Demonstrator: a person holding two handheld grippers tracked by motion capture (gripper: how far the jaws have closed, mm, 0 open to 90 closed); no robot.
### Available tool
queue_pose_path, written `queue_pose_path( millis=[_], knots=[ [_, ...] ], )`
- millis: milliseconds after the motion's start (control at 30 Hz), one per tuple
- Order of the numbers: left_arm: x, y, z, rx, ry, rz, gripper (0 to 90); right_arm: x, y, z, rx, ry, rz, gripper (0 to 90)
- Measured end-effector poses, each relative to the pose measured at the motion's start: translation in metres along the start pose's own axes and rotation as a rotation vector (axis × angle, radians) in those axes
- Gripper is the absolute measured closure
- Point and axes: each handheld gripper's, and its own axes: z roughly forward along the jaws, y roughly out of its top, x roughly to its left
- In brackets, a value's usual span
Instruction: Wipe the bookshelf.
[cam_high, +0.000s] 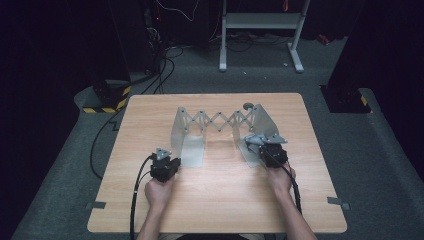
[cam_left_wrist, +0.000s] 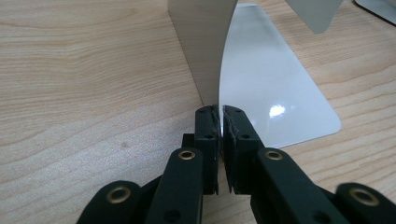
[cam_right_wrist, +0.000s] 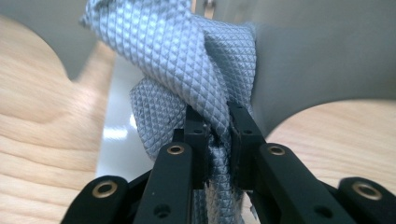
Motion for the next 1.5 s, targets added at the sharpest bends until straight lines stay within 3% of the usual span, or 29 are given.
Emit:
queue_pose_path(
  millis=[300,833,1033,1200,1500],
  knots=[
    [0.000,0.000,0.000,-0.001,-0.001,-0.003,84.2,-0.010,0.020,-0.042,-0.121,-0.003,-0.016,81.0],
    [0.000,0.000,0.001,-0.003,-0.004,-0.012,84.1,-0.017,0.053,-0.069,-0.198,-0.005,-0.014,80.9],
    [0.000,0.000,0.001,-0.003,-0.003,-0.010,84.0,-0.014,0.066,-0.067,-0.198,-0.012,-0.019,80.9],
    [0.000,0.001,0.001,-0.002,-0.006,-0.011,84.1,-0.006,0.080,-0.053,-0.174,-0.024,-0.033,80.9],
    [0.001,0.001,0.001,-0.002,-0.007,-0.014,84.0,-0.008,0.092,-0.051,-0.156,-0.025,-0.031,80.8]
  ],
)
